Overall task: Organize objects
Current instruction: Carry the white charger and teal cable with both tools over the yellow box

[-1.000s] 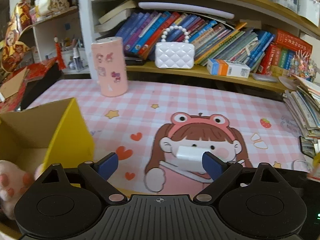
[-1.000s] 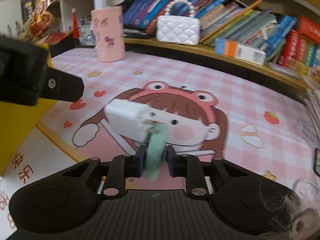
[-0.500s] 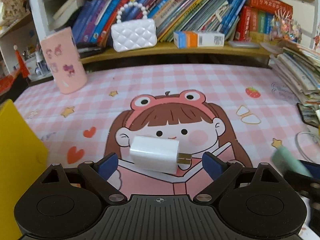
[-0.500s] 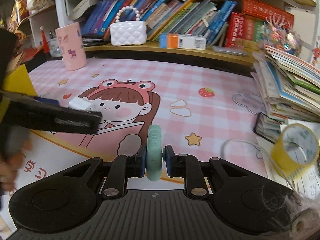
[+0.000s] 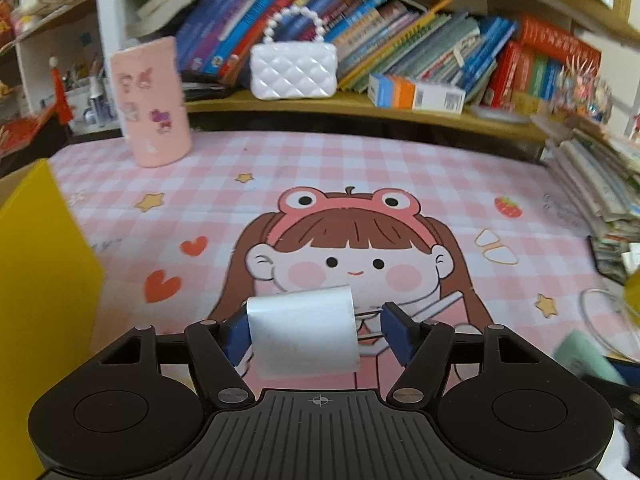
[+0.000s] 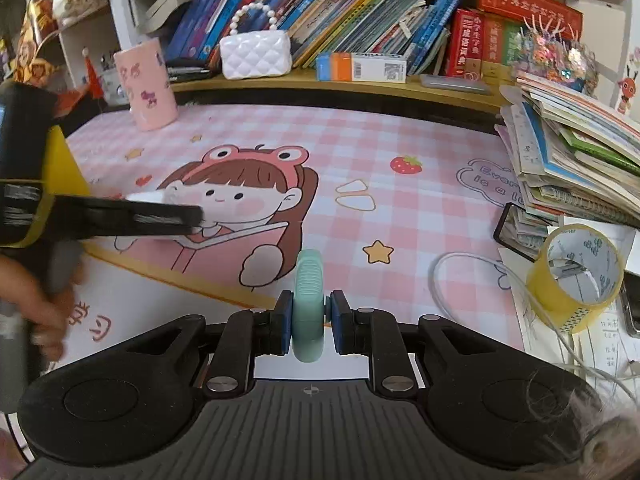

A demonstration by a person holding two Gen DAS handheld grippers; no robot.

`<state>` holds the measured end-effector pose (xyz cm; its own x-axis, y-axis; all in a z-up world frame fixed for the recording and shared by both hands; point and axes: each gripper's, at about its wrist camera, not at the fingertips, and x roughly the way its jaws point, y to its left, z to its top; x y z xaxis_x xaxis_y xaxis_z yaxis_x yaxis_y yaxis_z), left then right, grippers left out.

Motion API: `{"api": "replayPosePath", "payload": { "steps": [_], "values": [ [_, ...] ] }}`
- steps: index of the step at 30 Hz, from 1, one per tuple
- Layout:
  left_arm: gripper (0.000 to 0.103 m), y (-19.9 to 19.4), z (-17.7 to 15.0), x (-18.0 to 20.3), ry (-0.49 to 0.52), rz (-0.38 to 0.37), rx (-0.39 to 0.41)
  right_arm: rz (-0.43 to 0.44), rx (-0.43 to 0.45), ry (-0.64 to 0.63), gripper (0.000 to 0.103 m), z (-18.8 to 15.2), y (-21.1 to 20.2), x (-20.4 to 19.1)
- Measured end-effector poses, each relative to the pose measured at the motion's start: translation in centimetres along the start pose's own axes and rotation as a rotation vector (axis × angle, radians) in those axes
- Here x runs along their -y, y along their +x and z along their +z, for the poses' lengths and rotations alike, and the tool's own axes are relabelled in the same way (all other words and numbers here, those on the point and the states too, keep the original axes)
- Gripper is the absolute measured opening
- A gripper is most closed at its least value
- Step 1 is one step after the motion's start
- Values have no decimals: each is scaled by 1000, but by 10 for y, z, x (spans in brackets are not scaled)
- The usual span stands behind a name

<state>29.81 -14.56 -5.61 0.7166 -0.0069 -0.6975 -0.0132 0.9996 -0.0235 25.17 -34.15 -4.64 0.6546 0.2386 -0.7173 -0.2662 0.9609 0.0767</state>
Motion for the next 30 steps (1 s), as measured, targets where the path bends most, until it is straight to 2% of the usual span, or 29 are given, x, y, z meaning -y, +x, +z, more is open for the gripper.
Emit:
{"api": "replayPosePath", "payload": {
  "steps": [5,13,22,30],
  "values": [
    [67,-38,-12,-16,-52,-6,22,35,-8,-10,18,2,3,-12],
    [67,-95,-46,-44,-98,20,20,132,4,-74,18,1,-7,-54],
    [67,-132,-73,-77,-88,74,44,209,-35,-158,18,-20,-23,-110],
    [67,-163,-89,-111,-50,80,62,225,-10,-198,18,-26,-37,-159]
  ]
}}
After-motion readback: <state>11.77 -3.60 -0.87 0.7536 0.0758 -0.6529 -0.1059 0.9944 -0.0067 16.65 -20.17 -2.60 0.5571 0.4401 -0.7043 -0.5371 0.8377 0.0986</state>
